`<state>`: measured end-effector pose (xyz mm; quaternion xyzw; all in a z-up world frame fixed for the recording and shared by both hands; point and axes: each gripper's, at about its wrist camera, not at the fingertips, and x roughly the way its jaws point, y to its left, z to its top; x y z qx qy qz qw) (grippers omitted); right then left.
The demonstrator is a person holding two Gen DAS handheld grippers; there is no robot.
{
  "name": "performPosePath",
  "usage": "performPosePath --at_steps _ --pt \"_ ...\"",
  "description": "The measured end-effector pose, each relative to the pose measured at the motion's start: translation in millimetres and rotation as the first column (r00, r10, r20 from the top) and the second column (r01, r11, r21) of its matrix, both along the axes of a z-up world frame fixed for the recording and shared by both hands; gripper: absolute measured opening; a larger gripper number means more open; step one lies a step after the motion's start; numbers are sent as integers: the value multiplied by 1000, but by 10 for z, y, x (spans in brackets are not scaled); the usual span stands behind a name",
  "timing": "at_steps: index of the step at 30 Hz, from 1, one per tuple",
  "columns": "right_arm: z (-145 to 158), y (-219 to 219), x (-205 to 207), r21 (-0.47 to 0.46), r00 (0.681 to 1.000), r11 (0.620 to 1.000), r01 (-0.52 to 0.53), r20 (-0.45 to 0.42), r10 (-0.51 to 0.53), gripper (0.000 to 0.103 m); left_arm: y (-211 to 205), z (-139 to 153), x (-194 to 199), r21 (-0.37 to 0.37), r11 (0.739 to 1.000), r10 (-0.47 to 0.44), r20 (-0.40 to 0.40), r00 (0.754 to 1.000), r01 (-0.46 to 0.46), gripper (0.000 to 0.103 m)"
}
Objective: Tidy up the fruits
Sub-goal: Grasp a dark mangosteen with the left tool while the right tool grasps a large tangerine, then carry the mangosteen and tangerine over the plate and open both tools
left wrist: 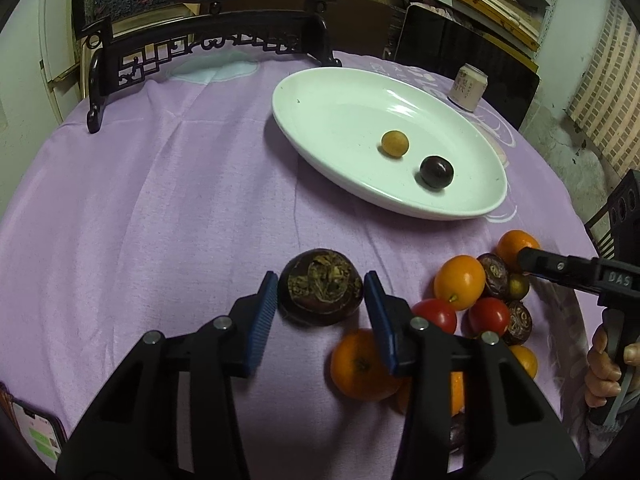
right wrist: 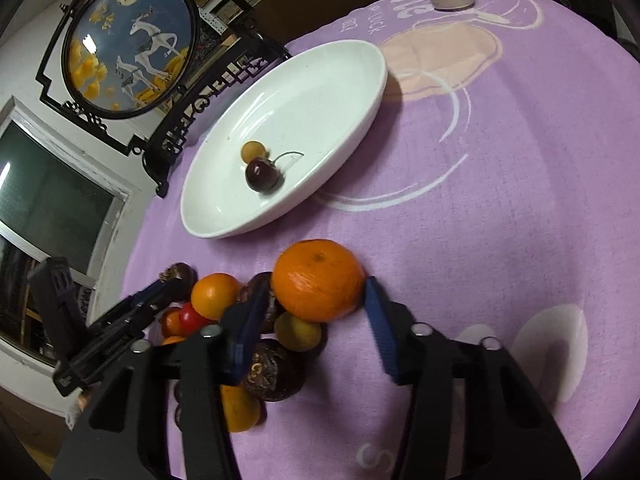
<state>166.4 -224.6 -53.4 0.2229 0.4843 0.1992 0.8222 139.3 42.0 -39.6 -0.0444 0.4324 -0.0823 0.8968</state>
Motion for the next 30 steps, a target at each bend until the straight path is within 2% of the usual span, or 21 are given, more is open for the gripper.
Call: performPosePath --at_steps 12,18,21,24,30 --pt "88 -61 -35 -15 999 1000 14 40 -13 45 81 169 -47 -46 999 11 38 999 -9 45" --pt "278 -166 -106 -19 993 999 51 105 -49 45 36 339 -14 -65 998 2 66 998 2 45" --pt "432 -182 -107 -40 984 996 81 163 -74 45 -45 475 118 -50 999 0 90 996 4 45" --pt "528 -133 7 -66 980 994 87 185 -74 45 -167 556 369 -30 1000 -7 96 995 10 45" --pt "507 83 462 -118 984 990 79 170 -59 45 -312 433 755 -40 999 -9 60 998 11 45"
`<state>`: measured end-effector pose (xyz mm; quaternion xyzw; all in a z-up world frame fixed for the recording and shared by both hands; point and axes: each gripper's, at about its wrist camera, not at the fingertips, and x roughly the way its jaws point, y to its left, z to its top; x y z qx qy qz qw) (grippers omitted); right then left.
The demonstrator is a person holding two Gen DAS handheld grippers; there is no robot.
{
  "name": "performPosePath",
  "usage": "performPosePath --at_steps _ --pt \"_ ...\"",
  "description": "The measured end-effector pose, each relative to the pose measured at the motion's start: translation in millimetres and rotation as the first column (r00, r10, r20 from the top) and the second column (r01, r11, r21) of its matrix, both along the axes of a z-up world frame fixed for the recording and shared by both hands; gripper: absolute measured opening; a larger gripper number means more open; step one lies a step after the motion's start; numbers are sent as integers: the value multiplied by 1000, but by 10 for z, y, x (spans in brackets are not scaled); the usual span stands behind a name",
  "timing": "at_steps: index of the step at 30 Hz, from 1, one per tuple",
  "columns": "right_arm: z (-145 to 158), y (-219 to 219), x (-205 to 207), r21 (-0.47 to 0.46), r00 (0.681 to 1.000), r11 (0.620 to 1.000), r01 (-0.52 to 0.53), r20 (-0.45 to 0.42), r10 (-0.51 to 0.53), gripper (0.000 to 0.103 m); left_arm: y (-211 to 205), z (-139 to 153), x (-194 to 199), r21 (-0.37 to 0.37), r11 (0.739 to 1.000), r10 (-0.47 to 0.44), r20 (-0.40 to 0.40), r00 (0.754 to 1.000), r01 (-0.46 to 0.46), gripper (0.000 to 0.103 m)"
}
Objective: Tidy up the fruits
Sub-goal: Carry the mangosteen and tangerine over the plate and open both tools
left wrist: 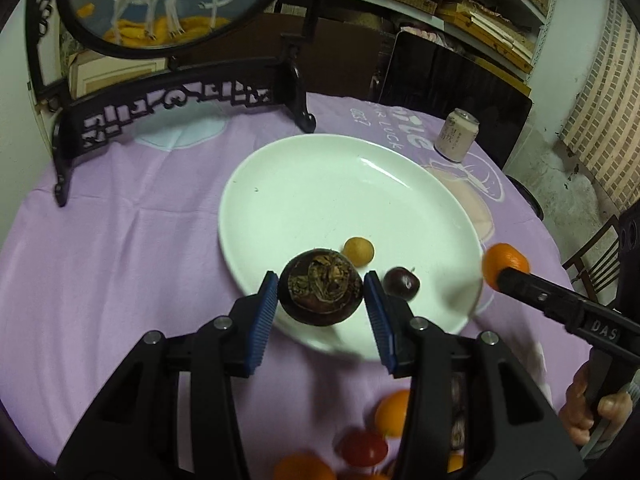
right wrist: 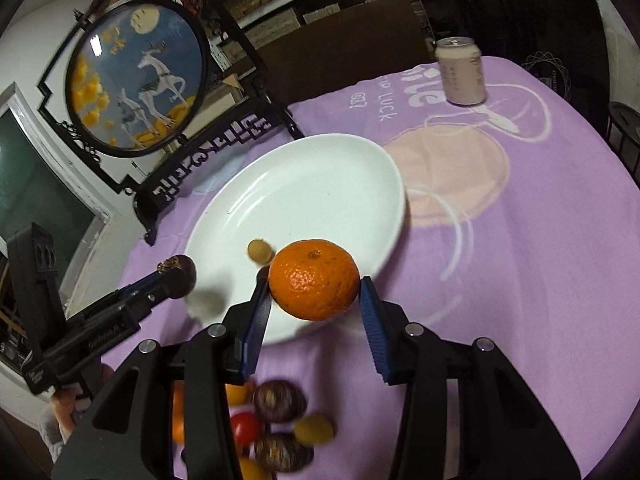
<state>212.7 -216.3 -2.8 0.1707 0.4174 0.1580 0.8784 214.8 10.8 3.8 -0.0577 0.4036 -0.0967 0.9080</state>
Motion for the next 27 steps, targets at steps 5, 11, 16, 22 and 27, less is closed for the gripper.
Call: performPosePath --at_steps 5,11,16,22,27 --pt "-147 148 282 -62 1000 998 3 -6 -4 45 -45 -166 190 29 1000 -6 -26 1000 6 45" --pt "-204 282 364 -140 1000 990 -14 16 17 60 -36 -231 275 25 1000 -2 -40 999 3 46" --pt "-66 232 262 -140 997 990 1 74 9 64 -32 -166 208 30 1000 6 -20 1000 -5 51" --pt "108 167 -11 -106 995 994 0 102 11 64 53 -85 -104 34 999 19 7 1000 -19 56" --pt "170 147 -358 -89 993 996 -12 112 22 64 200 -61 -427 26 999 40 19 999 -40 58"
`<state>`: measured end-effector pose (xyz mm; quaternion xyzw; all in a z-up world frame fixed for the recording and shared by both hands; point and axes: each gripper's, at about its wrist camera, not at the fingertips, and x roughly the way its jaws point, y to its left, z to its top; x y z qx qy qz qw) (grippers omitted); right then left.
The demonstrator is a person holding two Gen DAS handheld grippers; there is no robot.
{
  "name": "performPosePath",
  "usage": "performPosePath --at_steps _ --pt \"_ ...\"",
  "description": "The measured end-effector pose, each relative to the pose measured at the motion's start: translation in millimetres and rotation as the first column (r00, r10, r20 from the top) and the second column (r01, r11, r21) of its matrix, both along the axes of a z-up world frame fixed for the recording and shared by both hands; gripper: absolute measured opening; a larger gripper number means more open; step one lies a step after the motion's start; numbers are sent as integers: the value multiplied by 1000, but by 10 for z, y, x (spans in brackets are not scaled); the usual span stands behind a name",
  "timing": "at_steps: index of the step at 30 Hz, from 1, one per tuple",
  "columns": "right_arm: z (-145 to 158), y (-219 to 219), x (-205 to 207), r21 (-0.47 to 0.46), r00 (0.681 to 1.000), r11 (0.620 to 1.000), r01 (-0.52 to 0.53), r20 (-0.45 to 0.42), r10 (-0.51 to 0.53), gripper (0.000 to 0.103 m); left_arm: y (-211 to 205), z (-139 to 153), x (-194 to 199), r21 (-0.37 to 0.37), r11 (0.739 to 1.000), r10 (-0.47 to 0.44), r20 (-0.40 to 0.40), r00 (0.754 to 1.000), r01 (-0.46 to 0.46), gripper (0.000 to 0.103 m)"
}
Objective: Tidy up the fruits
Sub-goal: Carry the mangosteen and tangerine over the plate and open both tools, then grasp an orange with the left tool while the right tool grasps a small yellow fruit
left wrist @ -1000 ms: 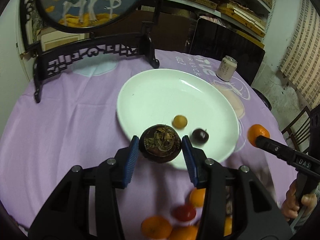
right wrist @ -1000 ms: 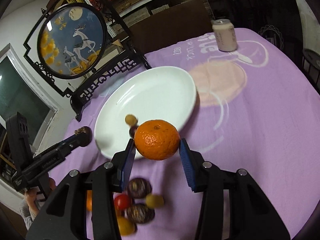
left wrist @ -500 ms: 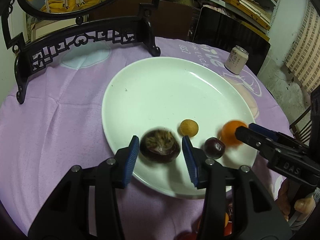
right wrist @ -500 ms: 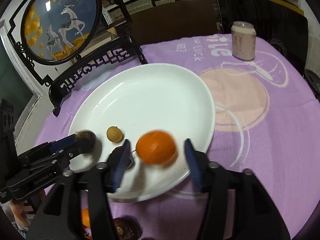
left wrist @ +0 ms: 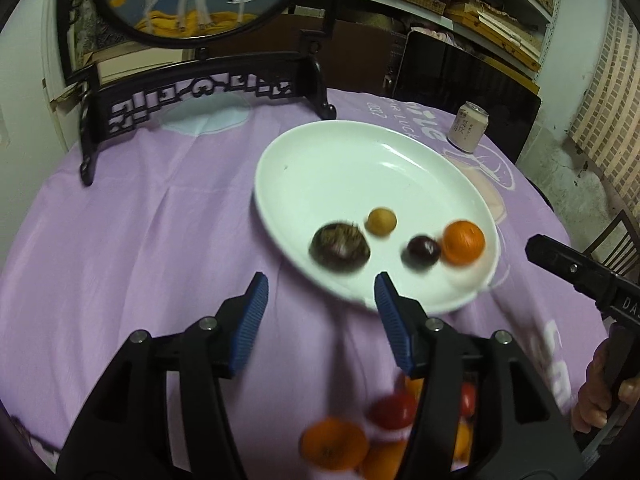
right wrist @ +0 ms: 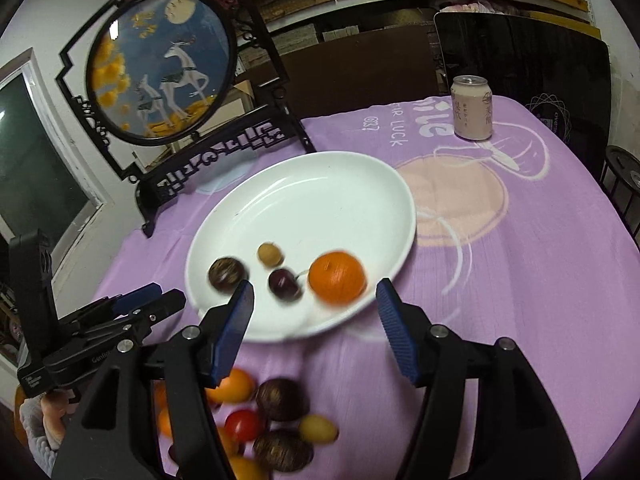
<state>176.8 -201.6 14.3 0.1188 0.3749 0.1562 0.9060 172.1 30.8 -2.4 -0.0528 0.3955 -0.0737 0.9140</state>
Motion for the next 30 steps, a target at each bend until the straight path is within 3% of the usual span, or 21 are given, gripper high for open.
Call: performPosePath --at_steps 7,11,18,22,25,27,30 --pt "-84 -125 -423 39 1000 999 -2 -17 3 64 161 30 -635 -6 1000 -9 29 1000 9 71" --pt "-109 -190 -528 48 1000 999 7 -17 -6 65 170 -63 -835 -20 999 -42 6 999 42 71" --pt "-147 -239 -494 56 999 998 16 -38 -14 65 125 -236 -791 -12 998 -59 -62 996 59 71" --pt "-179 -278 -465 61 998 998 29 -56 -25 65 97 -259 -786 2 998 -64 -61 996 64 72" --pt "-185 -290 -462 68 998 997 31 -61 -27 65 150 -295 -743 -1 999 -41 -74 996 41 83" --pt "-183 -296 -462 69 998 997 30 -59 -26 65 209 -320 -693 32 999 2 -83 997 1 84" --pt "-181 -292 -468 70 998 997 29 -59 -25 65 422 -294 -649 5 998 63 -75 995 -63 87"
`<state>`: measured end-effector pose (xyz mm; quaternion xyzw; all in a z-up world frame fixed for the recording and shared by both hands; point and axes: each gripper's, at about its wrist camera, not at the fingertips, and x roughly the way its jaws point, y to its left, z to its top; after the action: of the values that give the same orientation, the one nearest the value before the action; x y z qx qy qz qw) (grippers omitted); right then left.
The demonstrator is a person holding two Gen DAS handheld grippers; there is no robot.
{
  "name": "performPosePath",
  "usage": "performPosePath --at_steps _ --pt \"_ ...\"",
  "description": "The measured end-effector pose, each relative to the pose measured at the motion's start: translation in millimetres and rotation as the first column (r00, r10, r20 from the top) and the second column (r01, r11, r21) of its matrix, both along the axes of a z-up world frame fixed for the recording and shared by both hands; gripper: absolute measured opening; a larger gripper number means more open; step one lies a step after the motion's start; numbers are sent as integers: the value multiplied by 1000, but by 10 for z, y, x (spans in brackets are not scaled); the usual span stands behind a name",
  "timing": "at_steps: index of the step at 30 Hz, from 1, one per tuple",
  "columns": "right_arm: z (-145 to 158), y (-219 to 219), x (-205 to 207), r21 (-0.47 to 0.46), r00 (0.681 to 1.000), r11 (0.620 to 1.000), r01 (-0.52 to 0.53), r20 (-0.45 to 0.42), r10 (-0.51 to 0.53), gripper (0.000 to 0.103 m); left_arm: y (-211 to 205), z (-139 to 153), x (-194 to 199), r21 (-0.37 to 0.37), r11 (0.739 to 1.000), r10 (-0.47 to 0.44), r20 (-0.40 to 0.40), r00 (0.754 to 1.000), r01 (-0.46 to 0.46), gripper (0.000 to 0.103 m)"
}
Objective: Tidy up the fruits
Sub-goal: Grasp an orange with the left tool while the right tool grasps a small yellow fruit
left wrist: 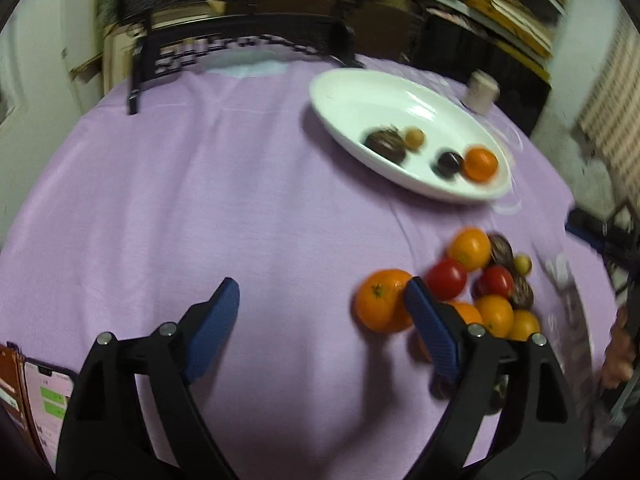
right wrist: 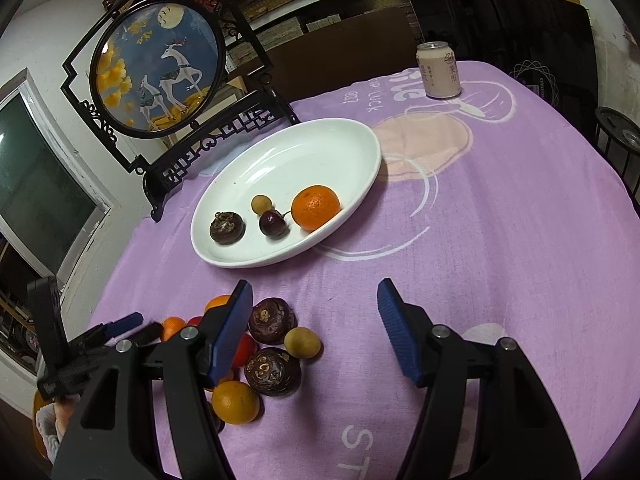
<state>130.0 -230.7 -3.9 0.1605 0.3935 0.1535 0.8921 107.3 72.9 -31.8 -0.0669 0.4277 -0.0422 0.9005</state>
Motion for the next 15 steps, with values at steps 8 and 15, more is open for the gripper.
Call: performPosePath --at_steps 8,15 --pt "9 2 -12 8 1000 1000 -5 2 5 65 24 90 -86 -47 999 -5 31 1000 7 84" --pt "3 26 -12 5 1000 1000 -13 -4 13 65 -206 -50 -59 1 997 -80 -21 997 80 50"
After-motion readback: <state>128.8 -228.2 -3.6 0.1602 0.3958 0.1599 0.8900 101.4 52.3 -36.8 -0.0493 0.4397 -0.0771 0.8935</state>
